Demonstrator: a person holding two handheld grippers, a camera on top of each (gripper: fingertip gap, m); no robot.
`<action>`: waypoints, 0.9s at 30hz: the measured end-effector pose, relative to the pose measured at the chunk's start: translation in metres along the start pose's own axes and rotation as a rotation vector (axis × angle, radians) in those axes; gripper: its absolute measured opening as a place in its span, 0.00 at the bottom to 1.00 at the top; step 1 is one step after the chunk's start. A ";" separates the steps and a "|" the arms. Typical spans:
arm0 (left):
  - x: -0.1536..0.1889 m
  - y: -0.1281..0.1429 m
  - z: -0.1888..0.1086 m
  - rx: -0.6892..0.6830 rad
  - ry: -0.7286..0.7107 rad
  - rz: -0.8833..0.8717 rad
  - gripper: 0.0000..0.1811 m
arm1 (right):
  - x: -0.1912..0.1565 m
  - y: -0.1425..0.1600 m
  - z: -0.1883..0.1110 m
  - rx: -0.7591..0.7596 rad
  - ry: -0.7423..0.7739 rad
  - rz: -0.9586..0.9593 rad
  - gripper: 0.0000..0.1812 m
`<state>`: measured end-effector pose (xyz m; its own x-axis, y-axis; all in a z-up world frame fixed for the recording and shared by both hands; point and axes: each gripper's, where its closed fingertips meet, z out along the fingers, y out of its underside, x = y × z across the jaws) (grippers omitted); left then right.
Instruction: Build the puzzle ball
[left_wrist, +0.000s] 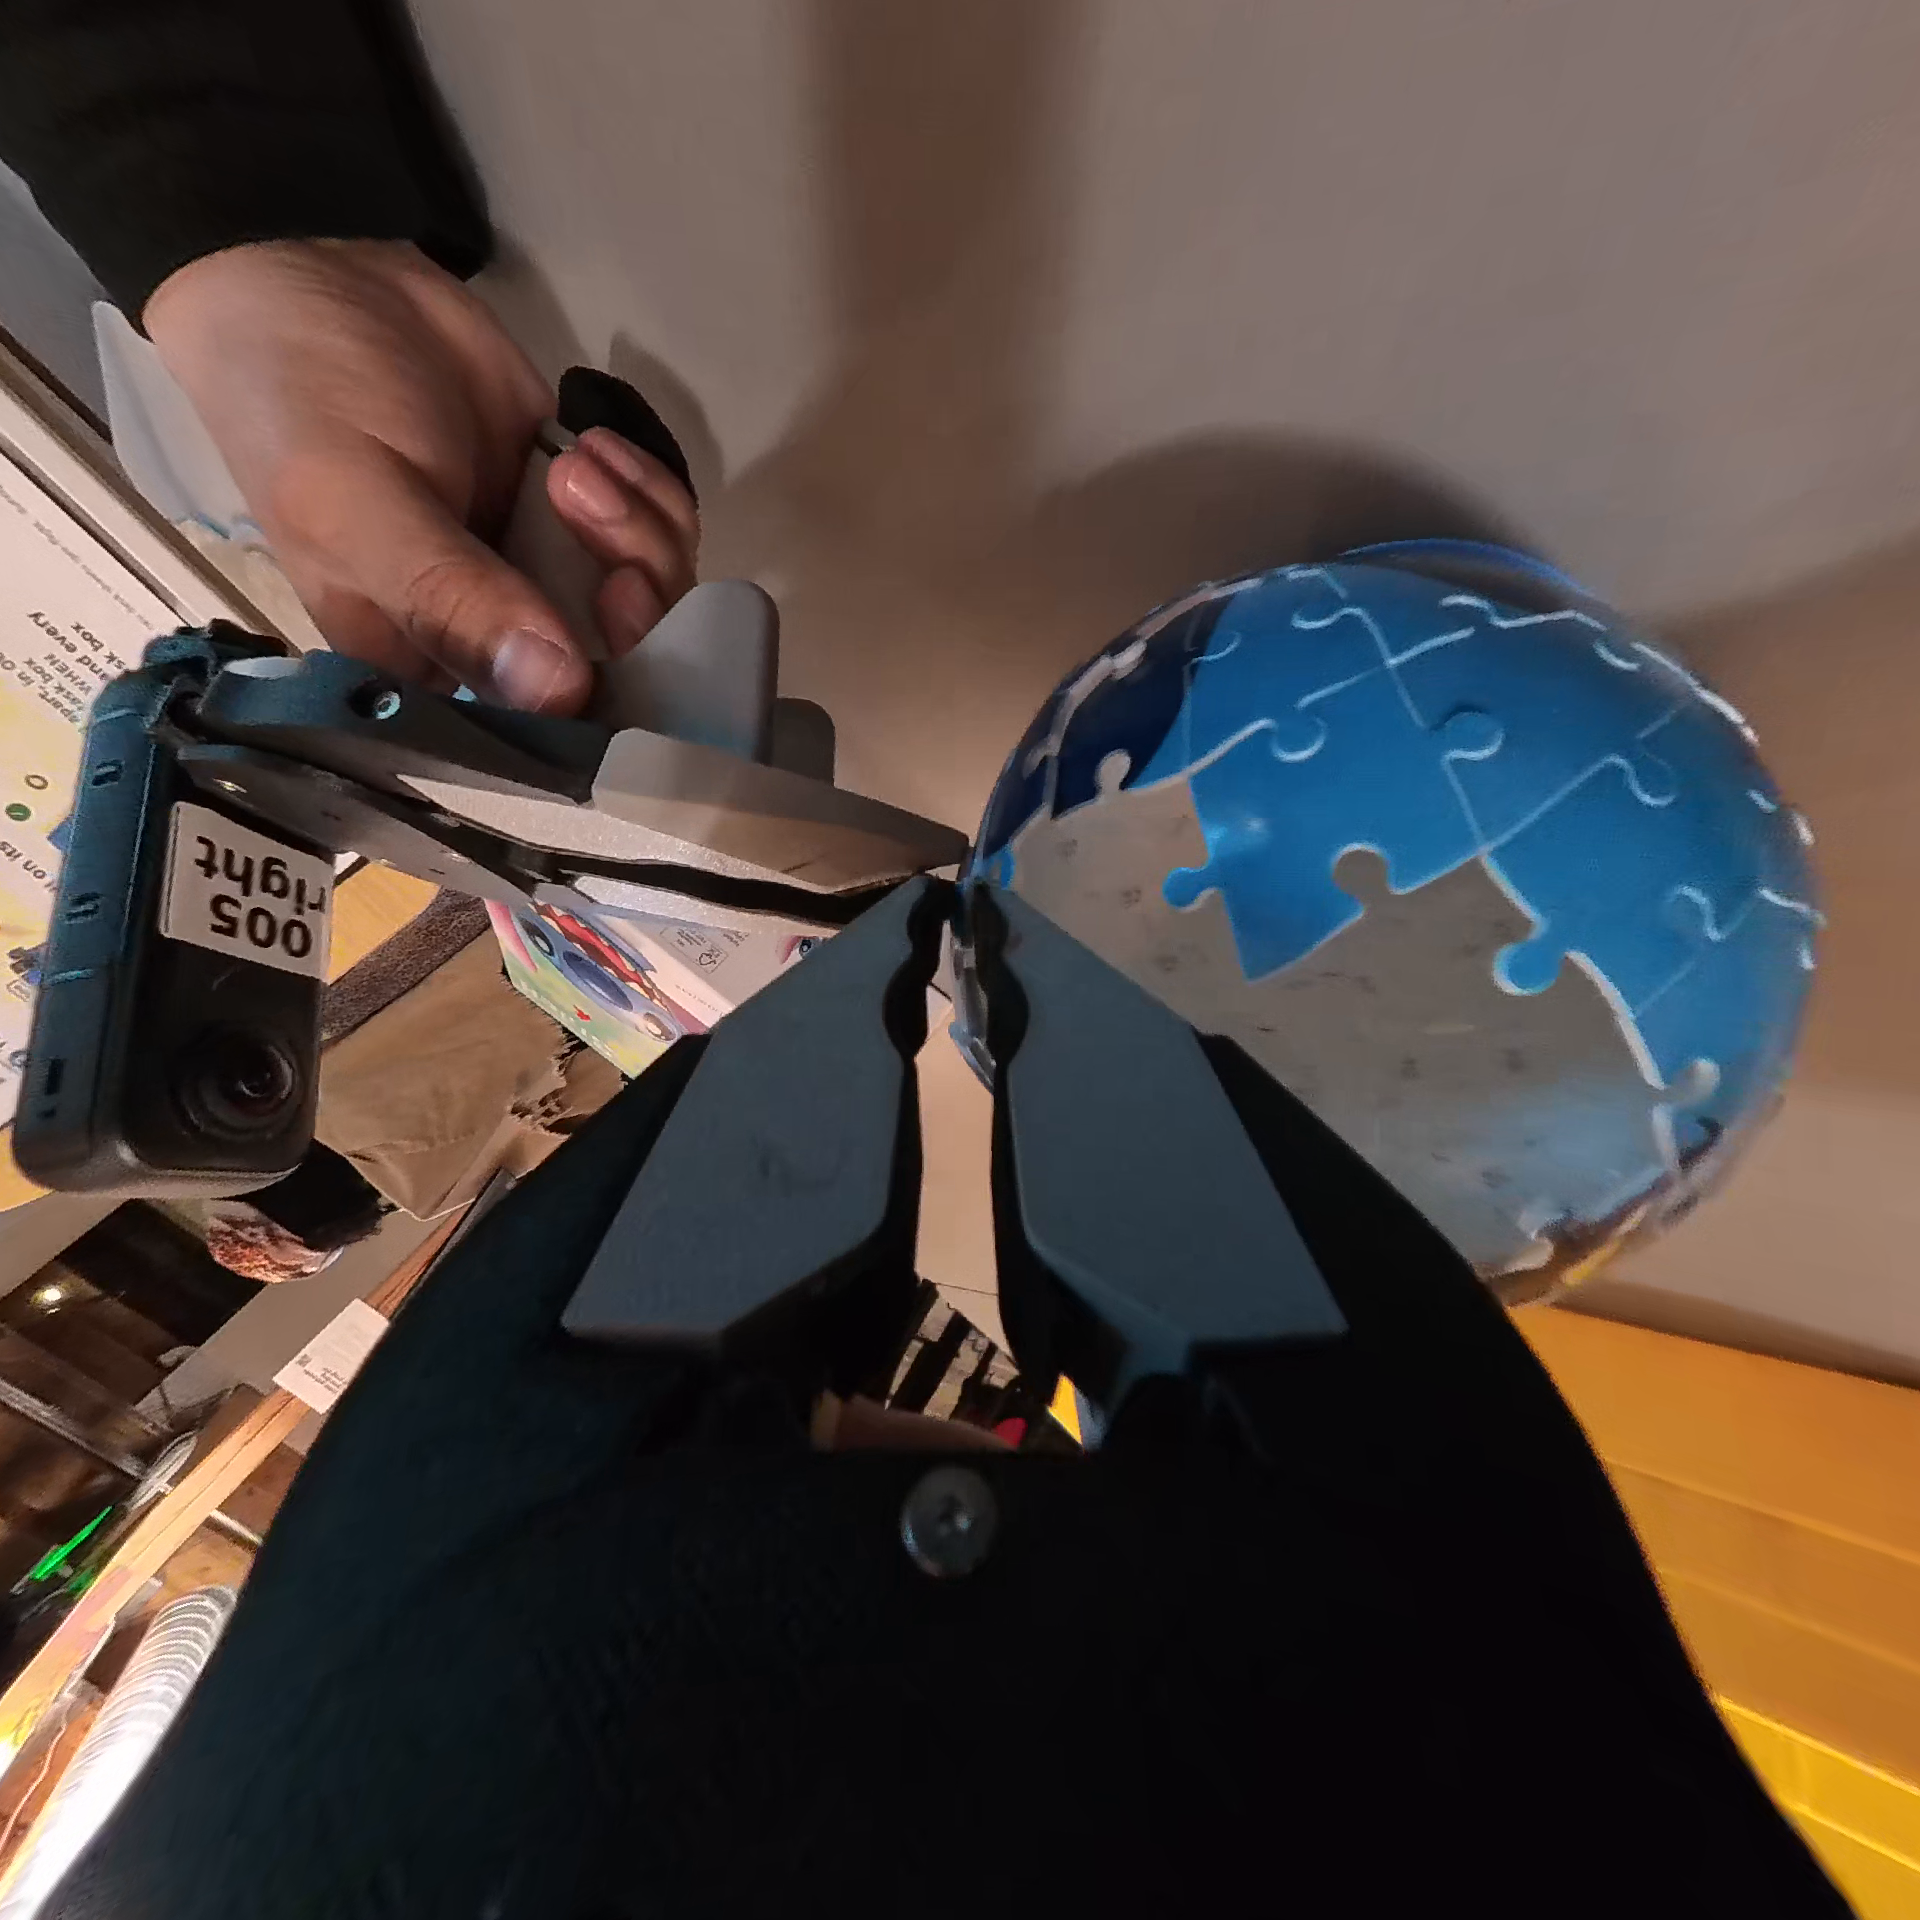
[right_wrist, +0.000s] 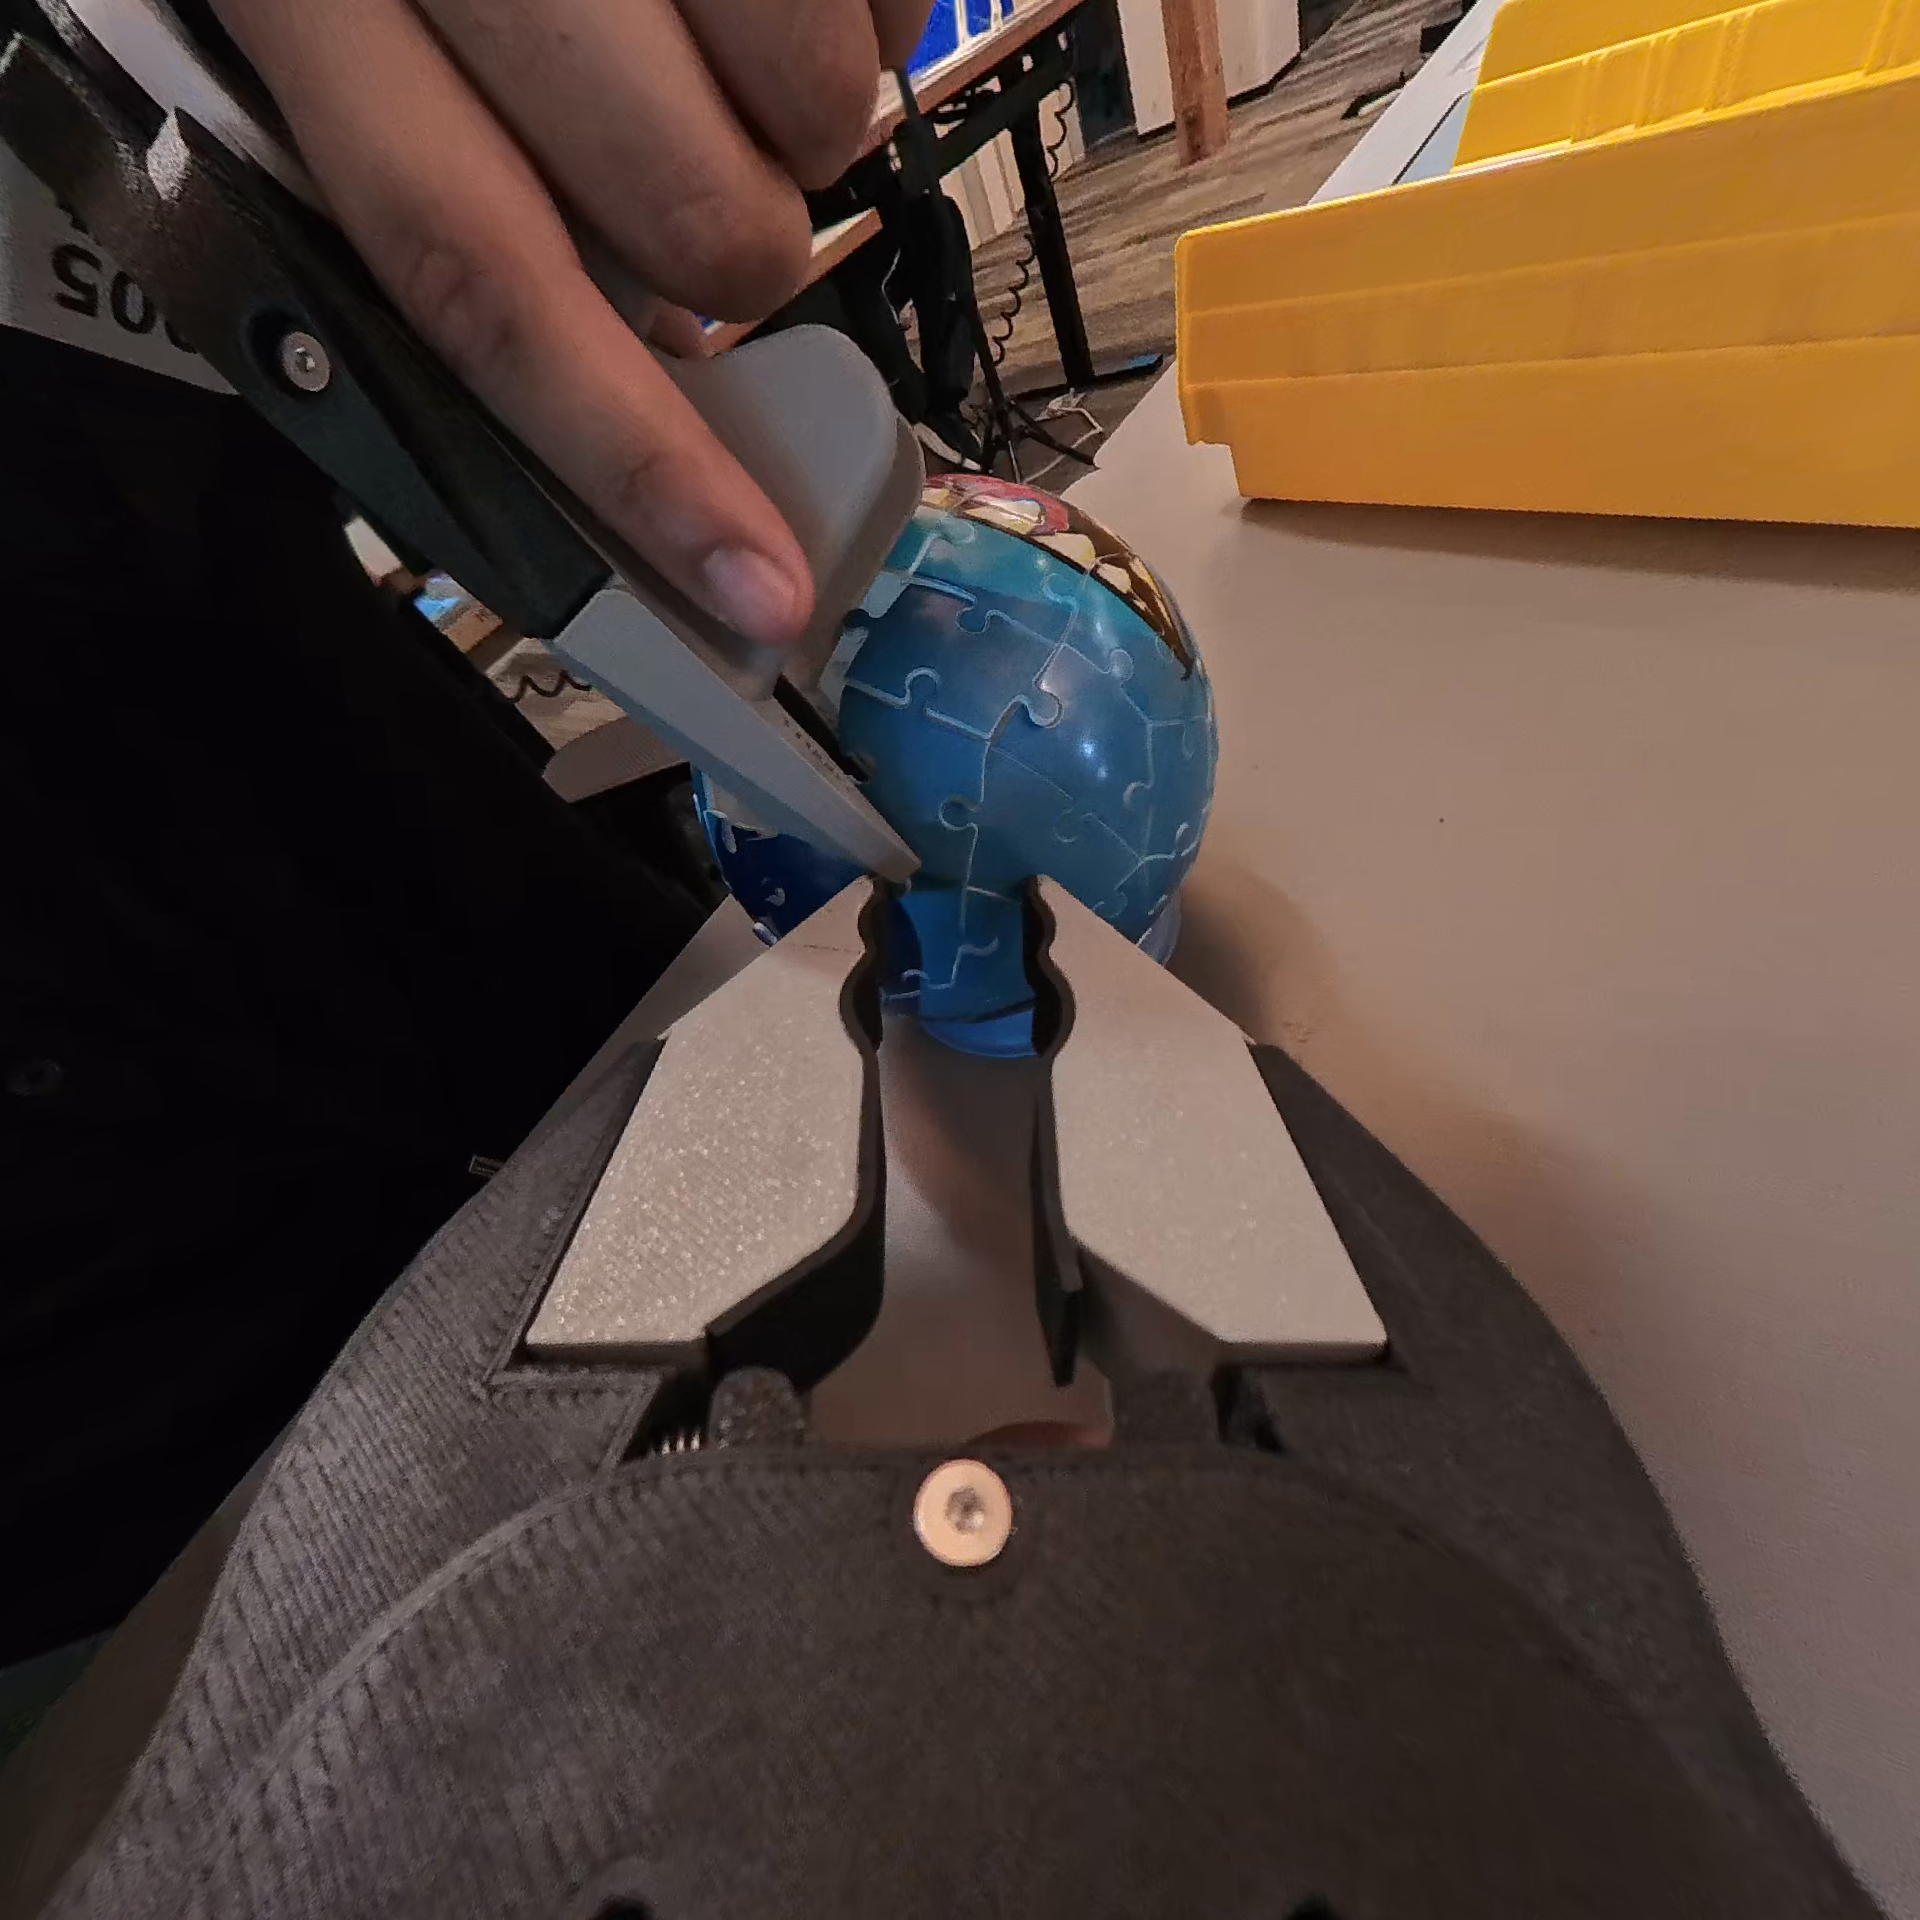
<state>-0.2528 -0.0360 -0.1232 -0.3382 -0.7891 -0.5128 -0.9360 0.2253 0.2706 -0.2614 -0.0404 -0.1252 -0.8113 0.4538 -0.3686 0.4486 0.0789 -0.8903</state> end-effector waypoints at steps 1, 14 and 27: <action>0.001 0.000 0.000 0.001 0.006 0.003 0.01 | 0.000 0.000 0.000 0.000 -0.002 0.002 0.12; 0.004 -0.001 0.001 -0.024 0.055 0.043 0.04 | 0.000 0.004 0.003 -0.006 -0.016 0.017 0.13; 0.005 -0.005 0.003 -0.016 0.087 0.248 0.02 | 0.001 0.011 0.005 -0.021 -0.041 0.049 0.14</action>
<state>-0.2505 -0.0392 -0.1299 -0.5464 -0.7574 -0.3575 -0.8238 0.4089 0.3927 -0.2593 -0.0439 -0.1366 -0.8027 0.4209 -0.4225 0.4956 0.0766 -0.8652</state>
